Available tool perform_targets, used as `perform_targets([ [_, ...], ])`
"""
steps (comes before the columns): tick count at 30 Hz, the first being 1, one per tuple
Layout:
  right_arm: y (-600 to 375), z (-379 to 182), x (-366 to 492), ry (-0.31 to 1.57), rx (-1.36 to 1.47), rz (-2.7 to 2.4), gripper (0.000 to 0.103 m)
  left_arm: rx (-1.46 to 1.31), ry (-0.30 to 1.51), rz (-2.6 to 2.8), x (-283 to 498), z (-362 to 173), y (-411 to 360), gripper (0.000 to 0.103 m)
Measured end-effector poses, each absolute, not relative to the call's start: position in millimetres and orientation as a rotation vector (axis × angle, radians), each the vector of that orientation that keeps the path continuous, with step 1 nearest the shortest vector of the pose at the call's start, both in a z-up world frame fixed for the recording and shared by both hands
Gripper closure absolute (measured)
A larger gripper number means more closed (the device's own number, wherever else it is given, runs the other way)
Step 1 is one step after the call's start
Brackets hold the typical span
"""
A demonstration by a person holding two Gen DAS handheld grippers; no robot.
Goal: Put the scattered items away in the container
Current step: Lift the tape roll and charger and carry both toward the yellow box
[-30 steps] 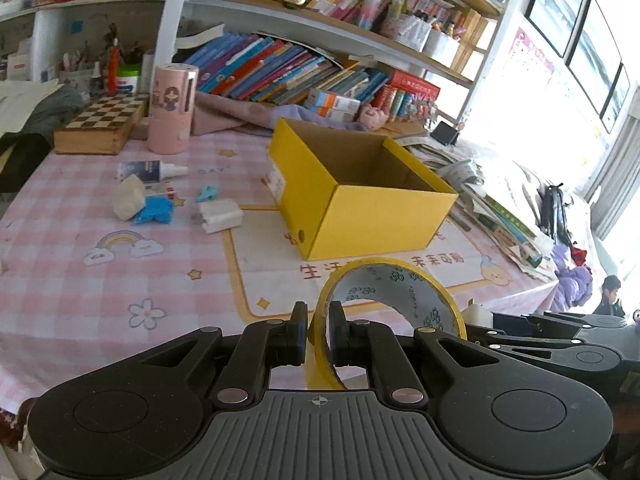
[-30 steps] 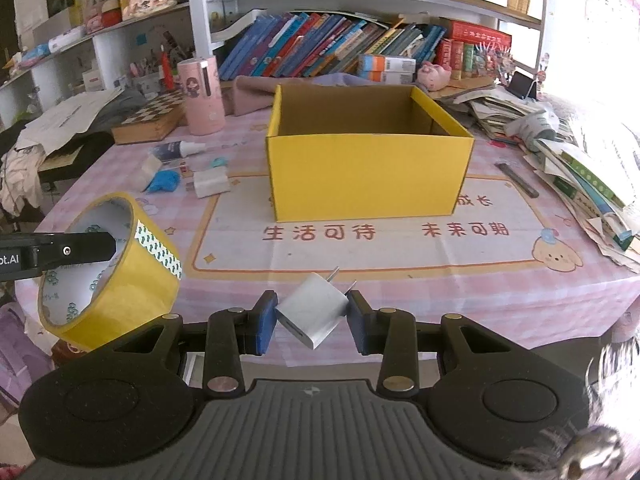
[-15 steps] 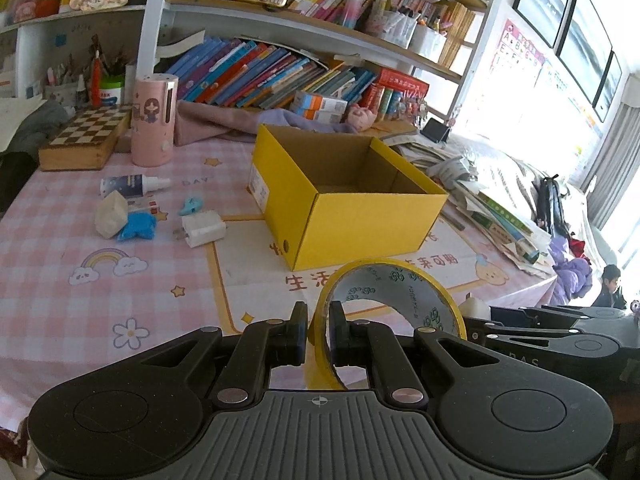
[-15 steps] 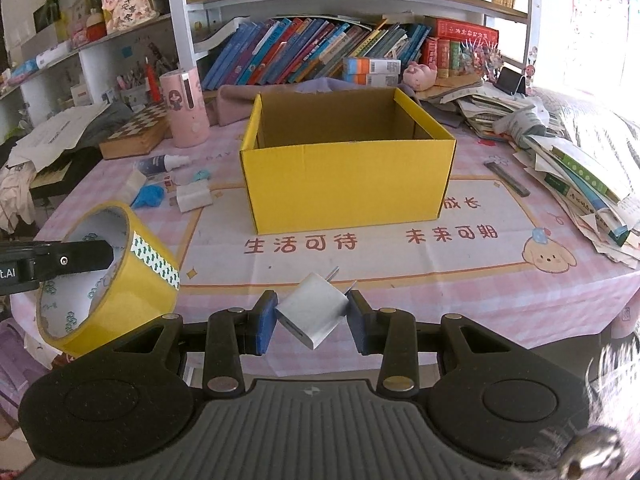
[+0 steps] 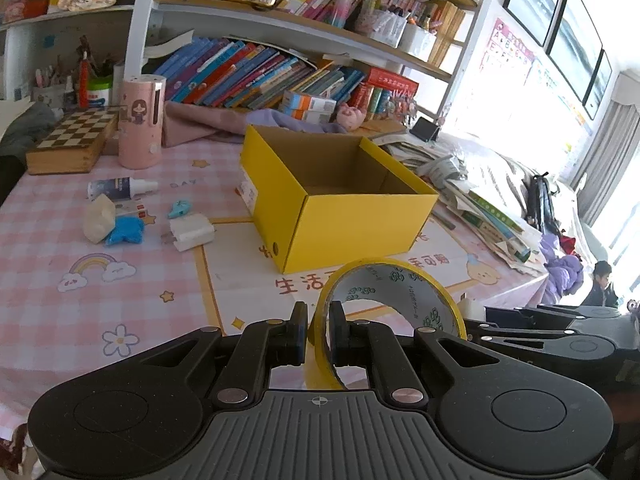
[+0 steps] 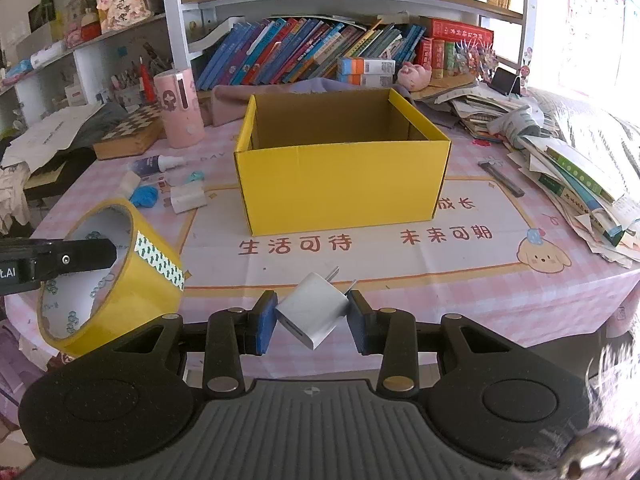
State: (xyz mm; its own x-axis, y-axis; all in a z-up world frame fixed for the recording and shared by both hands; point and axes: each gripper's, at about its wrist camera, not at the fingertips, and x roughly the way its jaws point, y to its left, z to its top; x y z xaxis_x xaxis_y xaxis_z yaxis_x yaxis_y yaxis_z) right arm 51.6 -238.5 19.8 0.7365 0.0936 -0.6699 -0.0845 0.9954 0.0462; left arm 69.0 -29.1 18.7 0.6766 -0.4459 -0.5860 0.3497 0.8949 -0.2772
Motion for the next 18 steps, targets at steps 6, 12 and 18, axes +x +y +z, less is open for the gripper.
perform_targets([
  [6, -241.2, 16.7, 55.2, 0.744, 0.010, 0.082, 0.067, -0.143, 0.701, -0.473, 78.1, 16.2, -34.1, 0.094],
  [12, -246.8, 14.3, 70.6, 0.746, 0.019, 0.076, 0.067, -0.129, 0.706, -0.483, 92.2, 14.5, -41.5, 0.094],
  [18, -250.4, 15.6, 96.0, 0.734, 0.011, 0.093, 0.067, -0.125, 0.682, -0.469, 112.6, 19.5, -45.3, 0.094],
])
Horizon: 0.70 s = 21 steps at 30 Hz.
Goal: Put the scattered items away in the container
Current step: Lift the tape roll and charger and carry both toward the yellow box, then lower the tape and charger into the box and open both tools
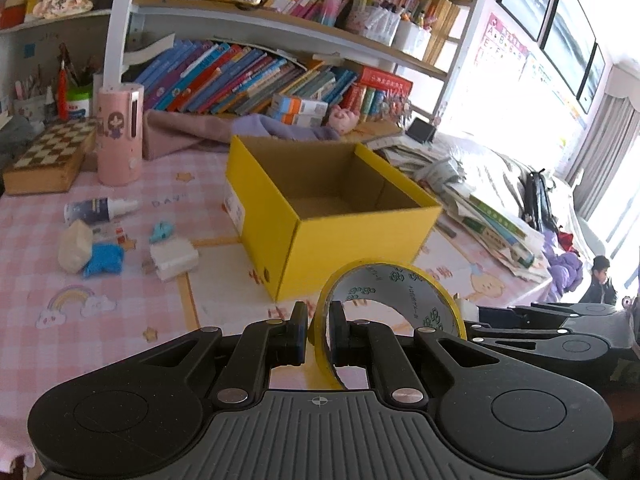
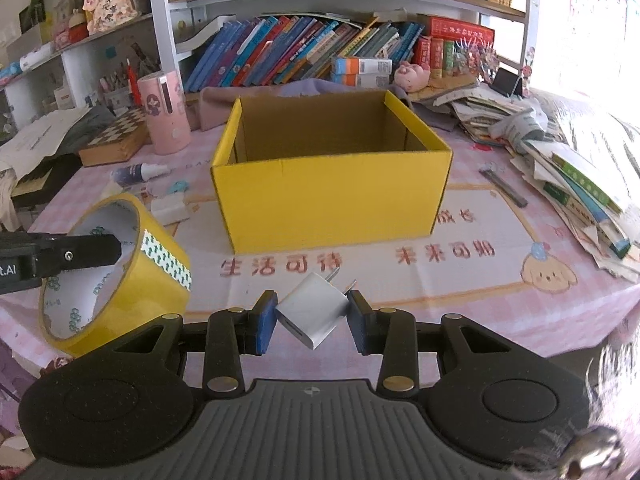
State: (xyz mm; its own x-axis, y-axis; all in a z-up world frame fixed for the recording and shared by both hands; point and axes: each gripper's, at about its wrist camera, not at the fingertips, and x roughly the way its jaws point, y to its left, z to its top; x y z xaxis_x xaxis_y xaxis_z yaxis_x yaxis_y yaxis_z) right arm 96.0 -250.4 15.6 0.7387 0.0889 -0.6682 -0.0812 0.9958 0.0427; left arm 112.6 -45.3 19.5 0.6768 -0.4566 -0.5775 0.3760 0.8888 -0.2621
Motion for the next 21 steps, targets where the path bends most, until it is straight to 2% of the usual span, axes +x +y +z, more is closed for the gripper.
perform_targets([
  [21, -311.7, 66.6, 221.1, 0.572, -0.107, 0.162, 0.067, -0.125, 0.557, -0.428, 222.6, 49.4, -94.5, 0.093],
])
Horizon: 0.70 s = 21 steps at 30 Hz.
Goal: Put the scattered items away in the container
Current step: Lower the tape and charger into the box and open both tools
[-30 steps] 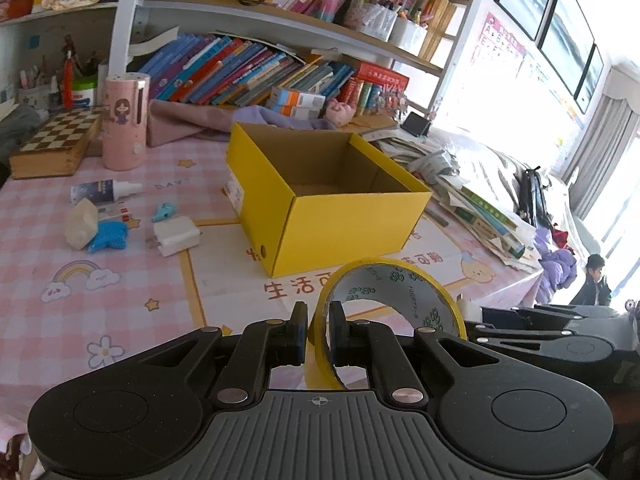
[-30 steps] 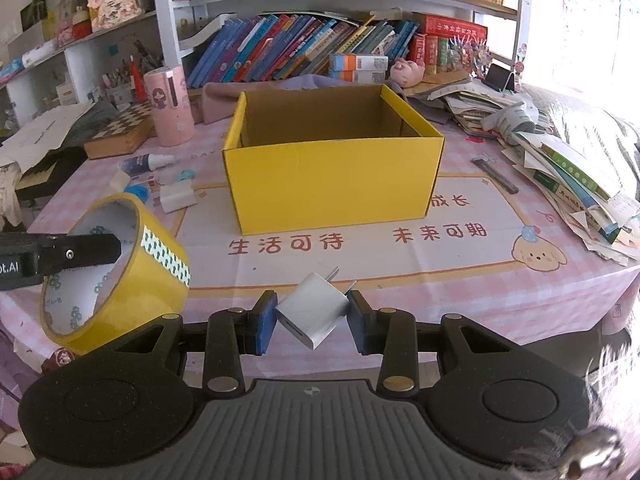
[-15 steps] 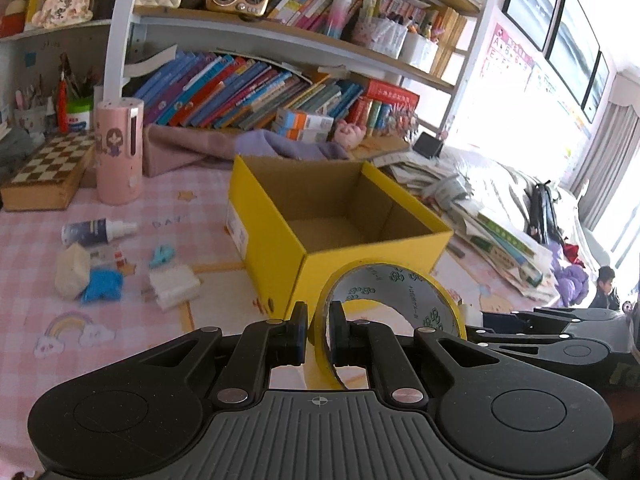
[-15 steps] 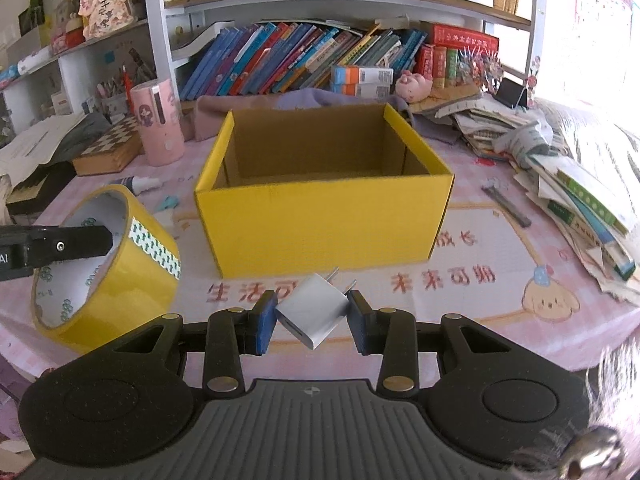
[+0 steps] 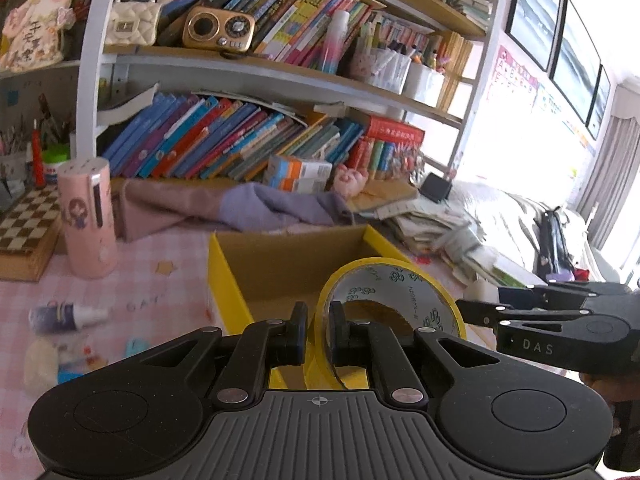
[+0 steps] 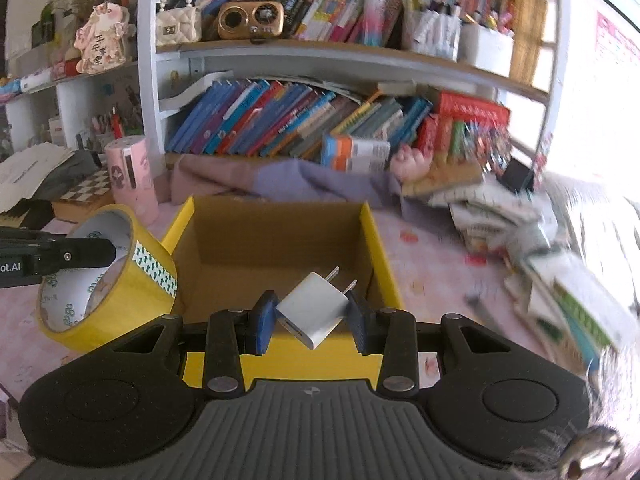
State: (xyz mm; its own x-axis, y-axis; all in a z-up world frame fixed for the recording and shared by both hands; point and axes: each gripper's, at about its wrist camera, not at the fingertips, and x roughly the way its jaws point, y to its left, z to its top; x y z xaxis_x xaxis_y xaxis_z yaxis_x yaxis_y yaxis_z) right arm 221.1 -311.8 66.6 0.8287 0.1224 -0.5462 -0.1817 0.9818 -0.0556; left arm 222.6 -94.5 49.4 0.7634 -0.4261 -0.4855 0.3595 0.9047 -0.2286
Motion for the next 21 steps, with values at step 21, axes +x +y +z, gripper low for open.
perform_targets([
  [21, -305.0, -0.9, 391.6, 0.729, -0.560, 0.540, 0.067, 0.127, 0.724, -0.268, 350.2, 4.2, -155.5, 0.093],
])
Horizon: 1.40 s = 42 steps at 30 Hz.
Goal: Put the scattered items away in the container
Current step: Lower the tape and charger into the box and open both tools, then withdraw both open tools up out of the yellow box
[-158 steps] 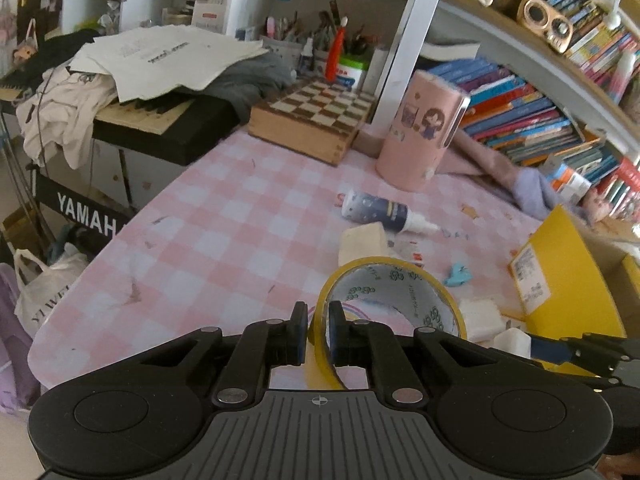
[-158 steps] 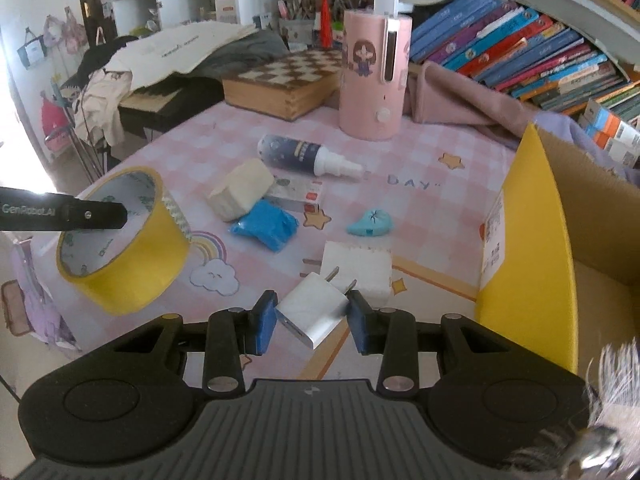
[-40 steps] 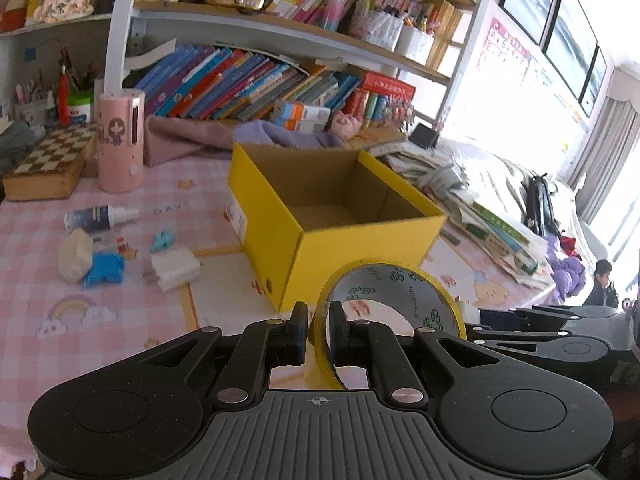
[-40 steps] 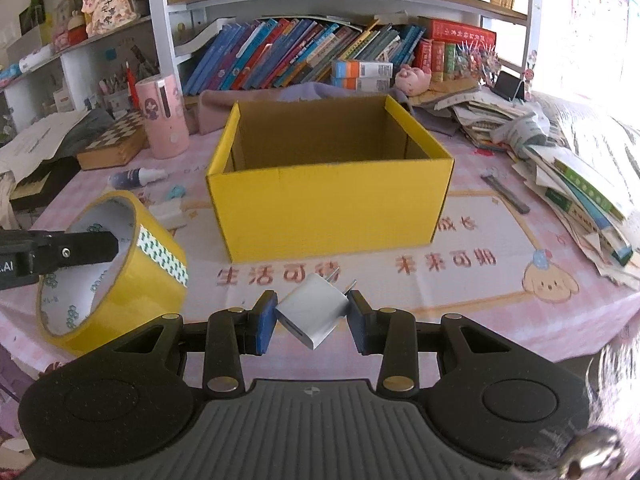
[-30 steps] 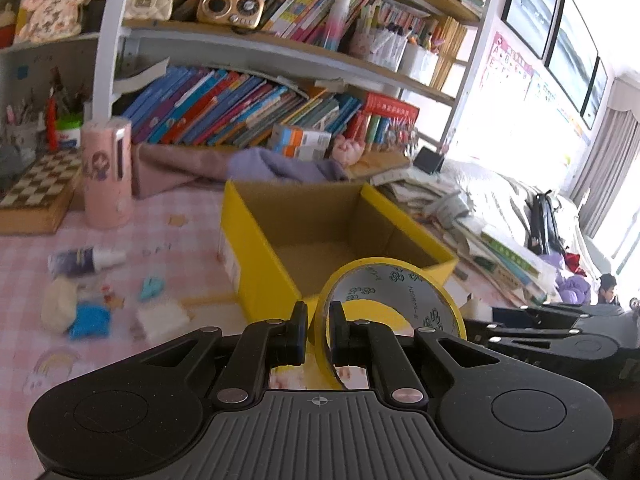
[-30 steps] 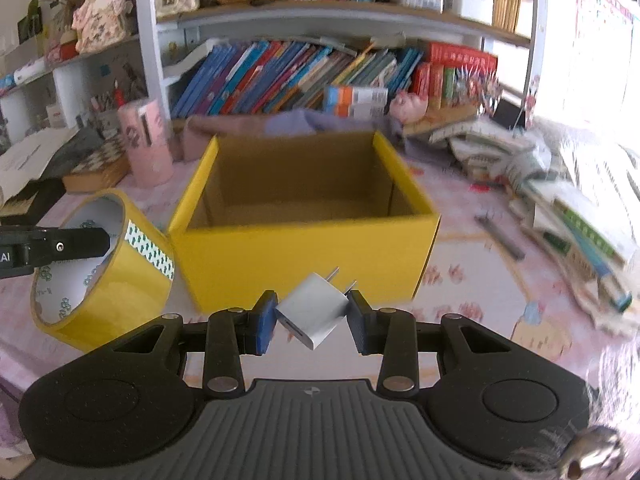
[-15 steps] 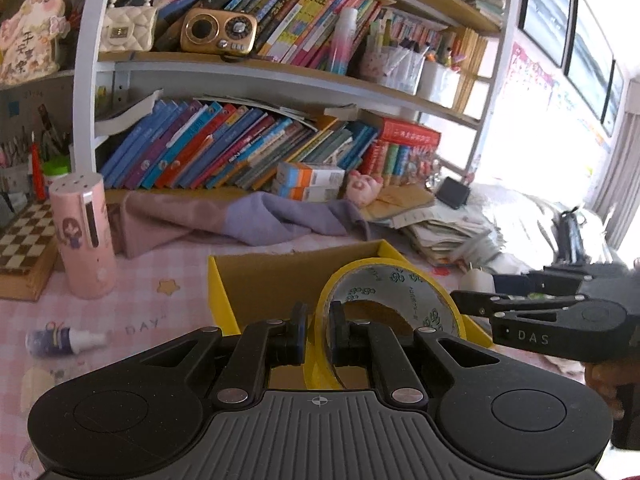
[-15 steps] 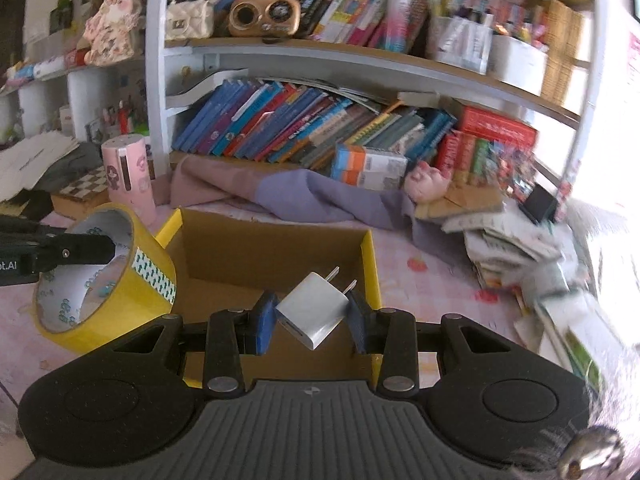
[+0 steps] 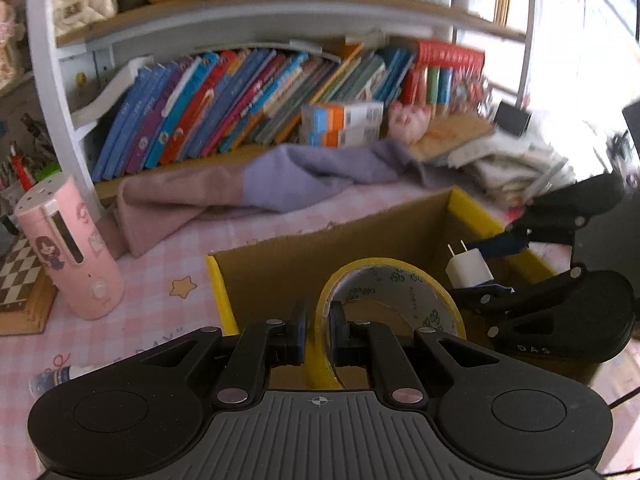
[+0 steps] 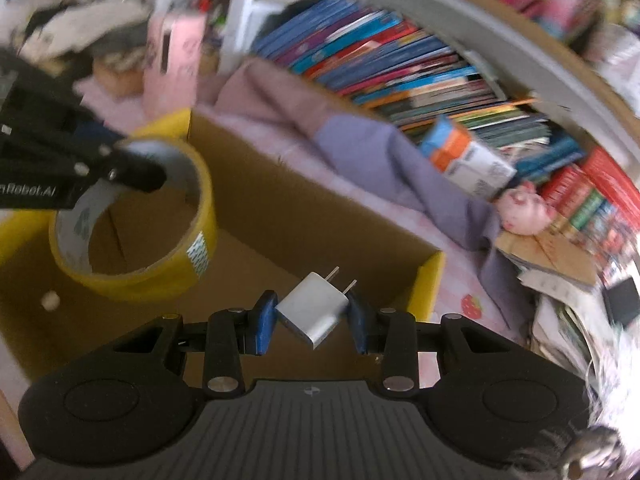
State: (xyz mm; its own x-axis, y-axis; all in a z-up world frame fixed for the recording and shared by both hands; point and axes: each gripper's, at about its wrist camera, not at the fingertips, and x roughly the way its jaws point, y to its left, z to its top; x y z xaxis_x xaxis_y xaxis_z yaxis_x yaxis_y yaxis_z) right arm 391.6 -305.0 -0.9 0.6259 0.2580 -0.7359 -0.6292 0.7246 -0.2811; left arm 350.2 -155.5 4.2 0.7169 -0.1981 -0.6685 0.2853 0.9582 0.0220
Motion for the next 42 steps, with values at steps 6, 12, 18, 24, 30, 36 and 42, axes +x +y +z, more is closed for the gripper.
perform_targets([
  [6, -293.7, -26.1, 413.4, 0.796, -0.683, 0.636, 0.067, 0.208, 0.789, -0.258, 373.2, -15.2, -165.2, 0.093],
  [12, -291.1, -35.0, 425.4, 0.900, -0.701, 0.643, 0.067, 0.272, 0.806, -0.267, 383.5, -22.6, -172.5, 0.092],
  [18, -297.7, -39.4, 422.6, 0.939, -0.703, 0.592, 0.067, 0.315, 0.805, -0.287, 388.9, -24.5, -182.4, 0.092],
  [24, -299.1, -39.6, 423.8, 0.946, -0.678, 0.585, 0.067, 0.322, 0.812, -0.295, 393.7, -24.7, -185.3, 0.085],
  [30, -298.7, -35.8, 423.0, 0.921, -0.657, 0.592, 0.060, 0.319, 0.799, -0.302, 392.3, -23.7, -187.1, 0.054],
  [36, -300.0, -31.0, 420.3, 0.883, -0.638, 0.606, 0.050, 0.309, 0.733, -0.297, 375.7, -17.8, -186.8, 0.026],
  [42, -305.7, -22.4, 417.0, 0.857, -0.585, 0.587, 0.040, 0.269, 0.692, -0.297, 361.8, -7.3, -182.7, 0.025],
])
